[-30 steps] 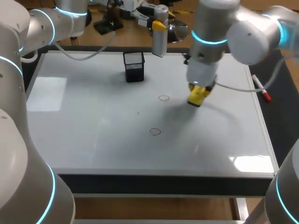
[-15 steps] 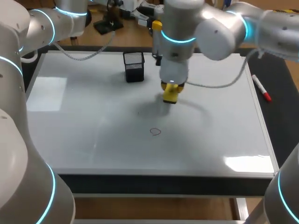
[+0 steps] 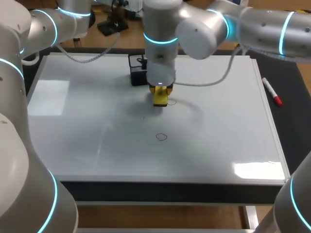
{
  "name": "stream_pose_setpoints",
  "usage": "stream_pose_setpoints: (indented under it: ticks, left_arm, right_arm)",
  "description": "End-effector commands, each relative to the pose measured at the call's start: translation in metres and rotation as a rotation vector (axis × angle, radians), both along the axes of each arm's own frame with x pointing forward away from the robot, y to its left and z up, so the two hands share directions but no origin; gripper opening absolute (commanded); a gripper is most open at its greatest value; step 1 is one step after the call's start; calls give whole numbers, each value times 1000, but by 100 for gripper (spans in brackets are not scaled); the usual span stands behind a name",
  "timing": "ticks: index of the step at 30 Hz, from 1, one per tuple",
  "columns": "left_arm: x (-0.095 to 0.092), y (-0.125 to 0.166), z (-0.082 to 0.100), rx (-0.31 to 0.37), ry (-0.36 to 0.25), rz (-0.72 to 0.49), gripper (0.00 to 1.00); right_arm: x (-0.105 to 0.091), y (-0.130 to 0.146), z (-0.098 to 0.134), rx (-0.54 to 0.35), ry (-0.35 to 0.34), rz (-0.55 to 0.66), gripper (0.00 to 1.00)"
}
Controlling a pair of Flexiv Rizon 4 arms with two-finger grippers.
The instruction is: Pick up the inspection probe, press it on each red-marked spot on the whiteboard one by one, put down the probe, pick up the eraser, and wipe off all the red marks.
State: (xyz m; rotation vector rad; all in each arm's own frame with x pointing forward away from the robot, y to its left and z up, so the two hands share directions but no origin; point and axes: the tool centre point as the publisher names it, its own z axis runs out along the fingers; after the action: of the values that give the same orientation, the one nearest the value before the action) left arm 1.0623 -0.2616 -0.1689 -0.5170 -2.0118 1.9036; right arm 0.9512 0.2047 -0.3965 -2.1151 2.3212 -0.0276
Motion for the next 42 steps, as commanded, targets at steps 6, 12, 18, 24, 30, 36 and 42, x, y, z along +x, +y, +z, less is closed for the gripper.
stream_pose_setpoints:
  ticks: [6,12,18,24,30,36,42]
  left_arm:
    - [7,0,-1,3,11,-168,0]
    - [7,0,-1,3,11,-168,0]
    - [7,0,-1,3,11,-168,0]
    - [7,0,-1,3,11,-168,0]
    - [7,0,-1,3,11,-168,0]
    - [7,0,-1,3,11,-168,0]
    - [7,0,-1,3,11,-168,0]
  right_arm:
    - [2,8,-10,-68,16,7,0]
    - [1,7,-15,-49,18,-5,0]
    - [-1,1,-21,-26,33,-24,0]
    - [-2,-6,-24,-24,39,-35,0]
    - [-4,-17,-31,-29,64,-60,0]
    - [-6,-35,-32,-31,71,-110,0]
    - [-9,-58,-36,-43,78,-158,0]
